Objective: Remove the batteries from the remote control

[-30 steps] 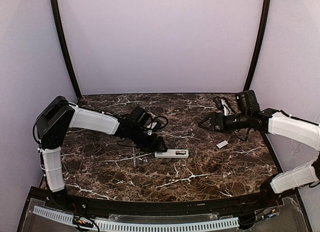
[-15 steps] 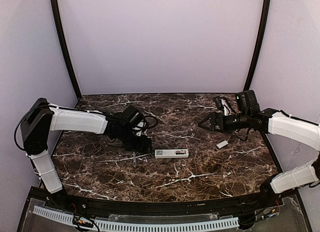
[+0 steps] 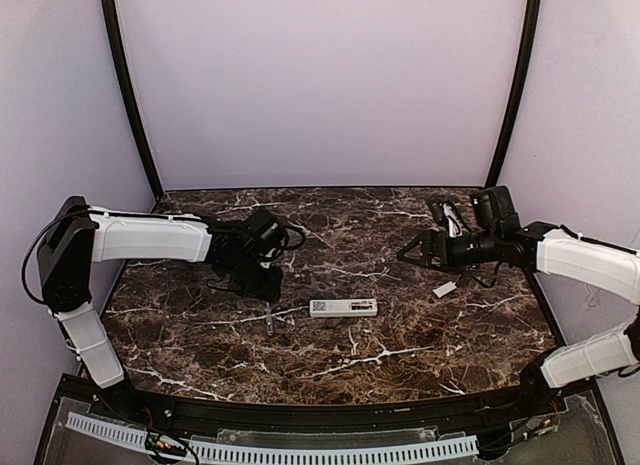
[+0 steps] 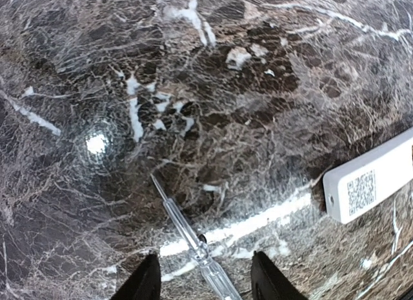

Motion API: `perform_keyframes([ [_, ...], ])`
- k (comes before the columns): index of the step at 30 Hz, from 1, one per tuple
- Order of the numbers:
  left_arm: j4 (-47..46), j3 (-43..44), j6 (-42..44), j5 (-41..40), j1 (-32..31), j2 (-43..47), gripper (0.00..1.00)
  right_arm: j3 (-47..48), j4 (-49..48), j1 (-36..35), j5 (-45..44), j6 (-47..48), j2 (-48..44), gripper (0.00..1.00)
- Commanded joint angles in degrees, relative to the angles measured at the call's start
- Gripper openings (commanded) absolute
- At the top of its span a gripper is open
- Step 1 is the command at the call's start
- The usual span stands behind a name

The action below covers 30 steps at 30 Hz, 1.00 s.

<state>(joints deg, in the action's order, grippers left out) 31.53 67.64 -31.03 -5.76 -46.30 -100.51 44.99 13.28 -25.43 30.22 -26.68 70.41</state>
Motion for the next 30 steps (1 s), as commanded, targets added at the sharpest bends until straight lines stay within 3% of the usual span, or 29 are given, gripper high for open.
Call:
perform_keyframes([
  [1, 4.80, 4.01, -0.70, -5.06, 0.15, -2.87, 0.44, -1.90, -1.33, 0.23, 0.38, -0.94, -2.64, 0.99],
  [4, 5.96, 6.09, -1.44, -5.34, 0.56, -5.43, 0.38, -2.64, -1.25, 0.27, 0.31, -1.23, -3.44, 0.99],
  [30, 3.48, 5.51, -4.75, -4.44, 1.57, -11.64, 0.22, -3.55, -0.90, 0.20, 0.29, -1.03, -4.12, 0.98],
])
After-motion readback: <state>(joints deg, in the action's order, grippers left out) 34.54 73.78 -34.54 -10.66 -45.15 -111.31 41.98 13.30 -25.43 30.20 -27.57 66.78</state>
